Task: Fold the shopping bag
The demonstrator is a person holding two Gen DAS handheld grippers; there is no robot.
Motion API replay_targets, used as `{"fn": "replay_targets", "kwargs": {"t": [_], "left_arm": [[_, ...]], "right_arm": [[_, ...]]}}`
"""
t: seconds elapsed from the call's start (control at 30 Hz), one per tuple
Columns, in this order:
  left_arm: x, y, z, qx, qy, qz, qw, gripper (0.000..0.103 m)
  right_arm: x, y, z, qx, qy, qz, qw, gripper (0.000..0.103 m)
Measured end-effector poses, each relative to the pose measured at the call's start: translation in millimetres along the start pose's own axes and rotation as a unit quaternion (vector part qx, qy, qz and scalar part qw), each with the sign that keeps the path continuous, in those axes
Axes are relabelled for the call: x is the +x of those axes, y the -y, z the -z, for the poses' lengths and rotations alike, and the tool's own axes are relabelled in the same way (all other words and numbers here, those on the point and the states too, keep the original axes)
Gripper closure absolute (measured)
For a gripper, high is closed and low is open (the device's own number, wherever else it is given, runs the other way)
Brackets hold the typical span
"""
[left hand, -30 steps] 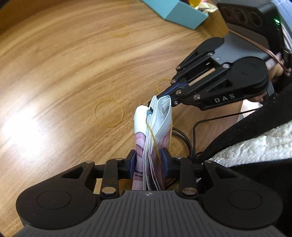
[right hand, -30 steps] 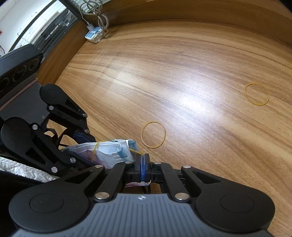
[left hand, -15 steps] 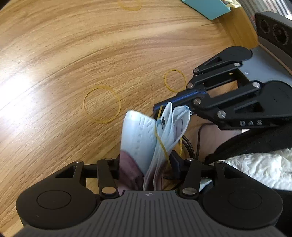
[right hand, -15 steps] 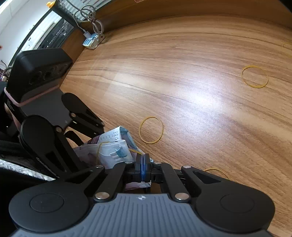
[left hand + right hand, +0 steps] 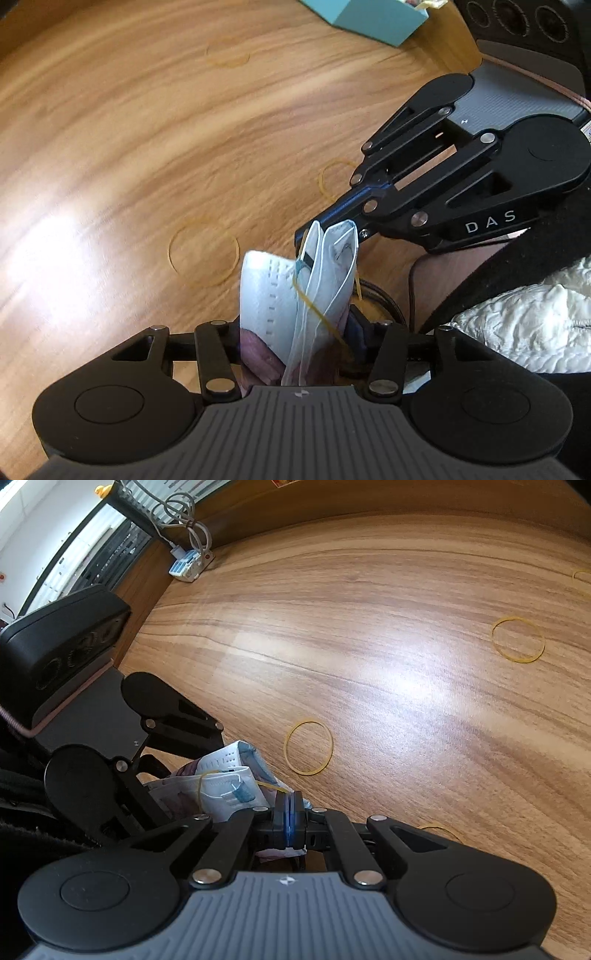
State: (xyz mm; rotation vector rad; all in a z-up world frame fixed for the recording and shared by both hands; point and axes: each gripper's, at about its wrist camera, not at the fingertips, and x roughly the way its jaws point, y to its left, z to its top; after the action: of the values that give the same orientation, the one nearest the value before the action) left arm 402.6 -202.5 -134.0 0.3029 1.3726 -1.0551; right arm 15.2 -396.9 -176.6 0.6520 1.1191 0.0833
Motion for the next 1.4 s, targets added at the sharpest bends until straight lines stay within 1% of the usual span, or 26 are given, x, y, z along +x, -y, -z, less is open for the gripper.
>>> {"fn": "replay_targets", "kwargs": {"t": [0.07, 0.17, 0.3, 0.5, 0.57, 0.77, 0.87, 1.4], "left_arm": [[-2, -1, -1, -0.012, -0.005, -0.008, 0.9999, 0.045], [-4, 0, -2, -0.029, -0.011, -0.020, 0.9993, 0.045], [-8, 4, -2, -0.028, -0.008, -0.032, 0.9991, 0.043], [-12, 6, -1, -0.026, -0.001, -0.032, 0.9992, 0.043], [-12, 5, -3, -0.030, -0.002, -0.031, 0.9991, 0.041], [2, 16, -9, -0.027, -0.003, -0.040, 0.9988, 0.040], [9, 16, -5, -0.024, -0.004, -0.043, 0.9988, 0.039], [0, 18, -2, -0.020, -0.001, -0.055, 0.9983, 0.036]], "right_arm": [[0, -2, -1, -0.002, -0.002, 0.004, 1.000, 0.102], [-1, -2, -1, -0.005, -0.004, 0.009, 1.000, 0.102], [0, -3, -2, -0.007, -0.007, 0.014, 1.000, 0.102], [0, -6, -2, -0.012, -0.007, 0.018, 1.000, 0.102], [0, -6, -2, -0.012, -0.006, 0.019, 1.000, 0.102], [0, -5, 0, -0.010, -0.004, 0.016, 1.000, 0.102], [0, -5, 1, -0.009, -0.002, 0.015, 1.000, 0.102], [-3, -3, 3, -0.008, -0.001, 0.011, 1.000, 0.102]]}}
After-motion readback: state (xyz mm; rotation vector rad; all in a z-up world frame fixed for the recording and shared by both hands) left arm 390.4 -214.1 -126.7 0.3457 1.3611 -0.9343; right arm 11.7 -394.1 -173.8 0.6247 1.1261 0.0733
